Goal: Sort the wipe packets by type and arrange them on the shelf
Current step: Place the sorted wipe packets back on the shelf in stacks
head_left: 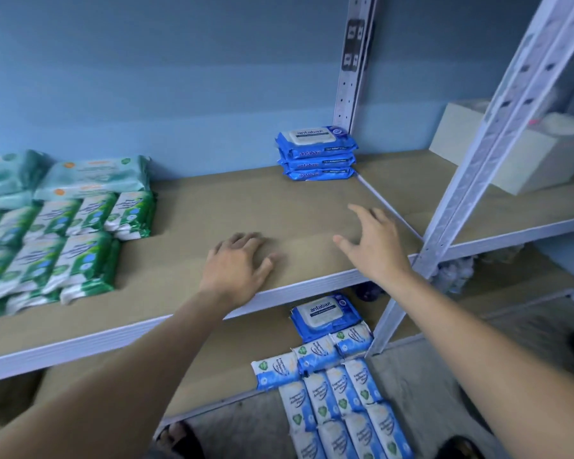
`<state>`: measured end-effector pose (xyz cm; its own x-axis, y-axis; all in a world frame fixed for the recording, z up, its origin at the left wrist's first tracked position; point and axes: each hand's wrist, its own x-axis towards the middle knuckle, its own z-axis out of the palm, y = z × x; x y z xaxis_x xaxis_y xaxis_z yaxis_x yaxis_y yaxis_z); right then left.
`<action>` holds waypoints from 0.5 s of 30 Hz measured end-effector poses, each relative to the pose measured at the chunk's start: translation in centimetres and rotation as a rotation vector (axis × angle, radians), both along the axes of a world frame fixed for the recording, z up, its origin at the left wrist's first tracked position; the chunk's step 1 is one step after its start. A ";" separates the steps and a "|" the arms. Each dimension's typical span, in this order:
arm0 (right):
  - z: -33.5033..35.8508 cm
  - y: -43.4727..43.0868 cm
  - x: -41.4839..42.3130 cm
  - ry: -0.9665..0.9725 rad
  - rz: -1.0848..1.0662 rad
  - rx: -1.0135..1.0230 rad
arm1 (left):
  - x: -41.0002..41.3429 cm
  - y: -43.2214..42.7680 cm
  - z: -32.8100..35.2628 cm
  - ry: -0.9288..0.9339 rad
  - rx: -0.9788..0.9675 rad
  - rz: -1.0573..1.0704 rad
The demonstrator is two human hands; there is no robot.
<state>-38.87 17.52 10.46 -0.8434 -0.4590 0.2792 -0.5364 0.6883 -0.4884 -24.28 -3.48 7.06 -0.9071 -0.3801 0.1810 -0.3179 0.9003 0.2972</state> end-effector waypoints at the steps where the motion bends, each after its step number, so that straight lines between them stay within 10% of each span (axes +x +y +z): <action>1: -0.3 1.0 1.0 -0.003 -0.001 0.001 | 0.6 0.9 0.0 0.015 0.025 -0.016; 15: -10.6 8.7 6.8 -0.150 0.013 0.020 | 7.3 11.7 -6.8 0.172 -0.101 -0.296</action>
